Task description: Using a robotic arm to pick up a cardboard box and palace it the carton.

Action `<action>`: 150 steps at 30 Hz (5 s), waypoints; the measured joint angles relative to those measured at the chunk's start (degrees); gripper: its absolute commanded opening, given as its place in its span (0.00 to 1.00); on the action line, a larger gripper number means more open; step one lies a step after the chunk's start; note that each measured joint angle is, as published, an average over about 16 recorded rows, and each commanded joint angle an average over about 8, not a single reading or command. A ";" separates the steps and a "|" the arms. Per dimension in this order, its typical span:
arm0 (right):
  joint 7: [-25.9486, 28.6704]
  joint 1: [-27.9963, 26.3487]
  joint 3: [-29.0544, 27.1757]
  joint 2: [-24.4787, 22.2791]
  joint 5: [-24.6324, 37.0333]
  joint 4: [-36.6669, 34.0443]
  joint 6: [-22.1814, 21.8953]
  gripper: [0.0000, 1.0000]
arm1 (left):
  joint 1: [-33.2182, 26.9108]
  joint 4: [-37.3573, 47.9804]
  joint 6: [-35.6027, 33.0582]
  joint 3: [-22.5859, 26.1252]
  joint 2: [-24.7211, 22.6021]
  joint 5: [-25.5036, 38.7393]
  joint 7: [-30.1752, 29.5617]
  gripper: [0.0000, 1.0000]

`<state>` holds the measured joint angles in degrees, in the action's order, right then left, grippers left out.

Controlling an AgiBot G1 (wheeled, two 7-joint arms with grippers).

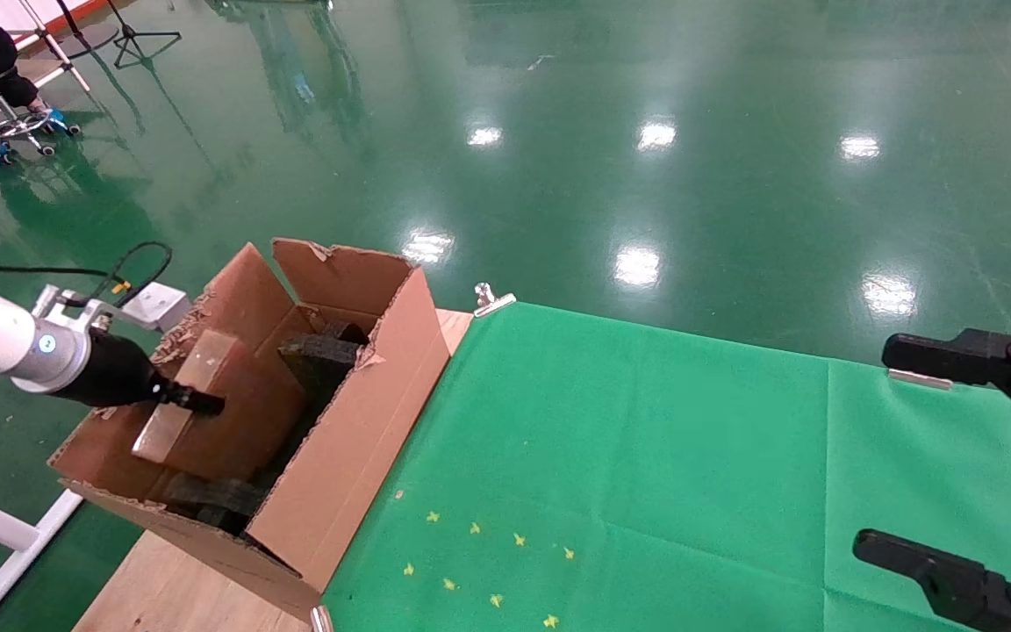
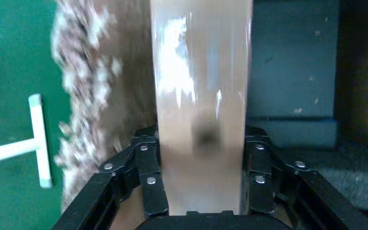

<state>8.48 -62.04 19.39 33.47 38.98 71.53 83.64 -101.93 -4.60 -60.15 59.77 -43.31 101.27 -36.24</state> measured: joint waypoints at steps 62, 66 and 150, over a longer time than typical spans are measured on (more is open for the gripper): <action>-0.01 0.00 0.01 -0.01 -0.01 -0.03 -0.03 1.00 | 12.63 -42.06 -17.74 -21.92 8.21 -29.83 16.30 1.00; -0.01 0.00 0.02 -0.01 -0.01 -0.03 -0.03 1.00 | 15.99 -45.33 -18.69 -24.57 8.22 -33.42 17.41 1.00; -0.02 0.01 0.02 -0.02 -0.02 -0.05 -0.05 1.00 | 40.23 -68.81 -25.47 -43.63 8.30 -59.25 25.42 1.00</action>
<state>8.45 -62.03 19.41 33.44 38.96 71.48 83.59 -61.70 -73.41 -85.62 16.14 -35.01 42.01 -10.82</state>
